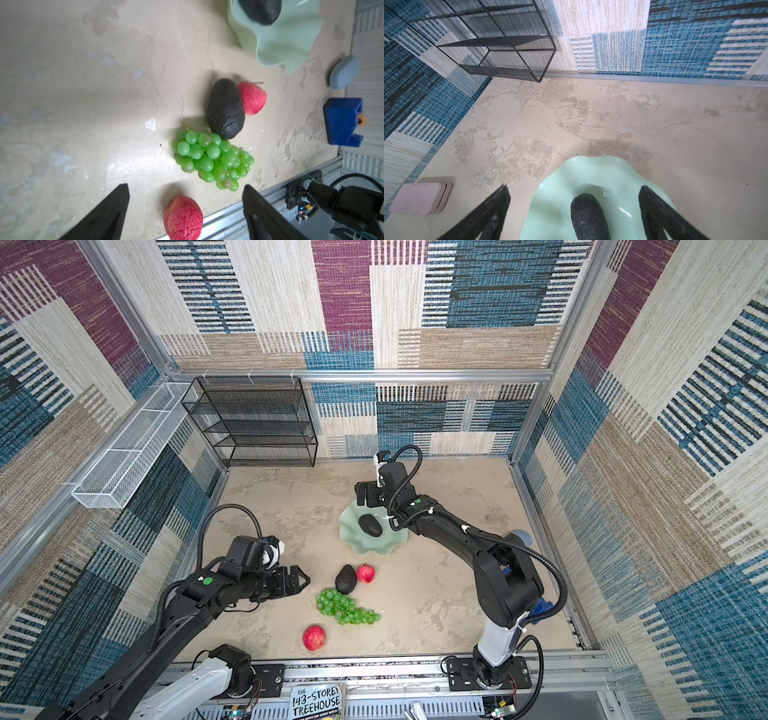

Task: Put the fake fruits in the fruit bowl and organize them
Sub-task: 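Release the avocado in the bowl while the left gripper grasps the nearer red apple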

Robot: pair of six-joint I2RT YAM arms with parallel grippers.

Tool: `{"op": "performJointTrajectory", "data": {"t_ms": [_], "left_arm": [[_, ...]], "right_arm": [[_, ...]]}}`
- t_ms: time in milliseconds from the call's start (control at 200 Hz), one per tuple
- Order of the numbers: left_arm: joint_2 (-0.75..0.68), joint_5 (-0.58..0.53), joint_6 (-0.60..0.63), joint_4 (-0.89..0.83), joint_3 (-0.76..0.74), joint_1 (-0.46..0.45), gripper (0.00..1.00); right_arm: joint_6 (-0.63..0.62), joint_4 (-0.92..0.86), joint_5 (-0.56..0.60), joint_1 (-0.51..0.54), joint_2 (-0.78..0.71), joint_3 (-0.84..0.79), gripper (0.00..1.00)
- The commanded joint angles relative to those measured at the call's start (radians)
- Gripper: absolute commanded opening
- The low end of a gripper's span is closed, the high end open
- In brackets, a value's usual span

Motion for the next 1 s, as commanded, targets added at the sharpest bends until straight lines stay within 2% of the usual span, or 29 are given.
{"op": "performJointTrajectory", "data": {"t_ms": [0, 240, 431, 546, 711, 997], "left_arm": [[0.005, -0.064, -0.146, -0.030, -0.032, -0.107, 0.89], [-0.004, -0.132, -0.300, -0.060, -0.095, -0.356, 0.89], [0.045, -0.153, -0.345, -0.063, -0.103, -0.481, 0.89], [0.105, -0.174, -0.346, -0.062, -0.096, -0.515, 0.88], [0.174, -0.196, -0.343, -0.062, -0.077, -0.548, 0.83], [0.163, -0.216, -0.380, -0.055, -0.111, -0.558, 0.64]], "right_arm": [[0.004, 0.048, -0.007, -0.009, -0.047, -0.046, 1.00], [0.004, 0.071, -0.043, -0.040, -0.095, -0.120, 1.00], [-0.004, 0.084, -0.051, -0.048, -0.108, -0.137, 1.00], [0.002, 0.093, -0.048, -0.052, -0.115, -0.153, 1.00], [0.006, 0.090, -0.043, -0.057, -0.121, -0.172, 1.00], [0.018, 0.100, -0.046, -0.066, -0.110, -0.178, 1.00]]}}
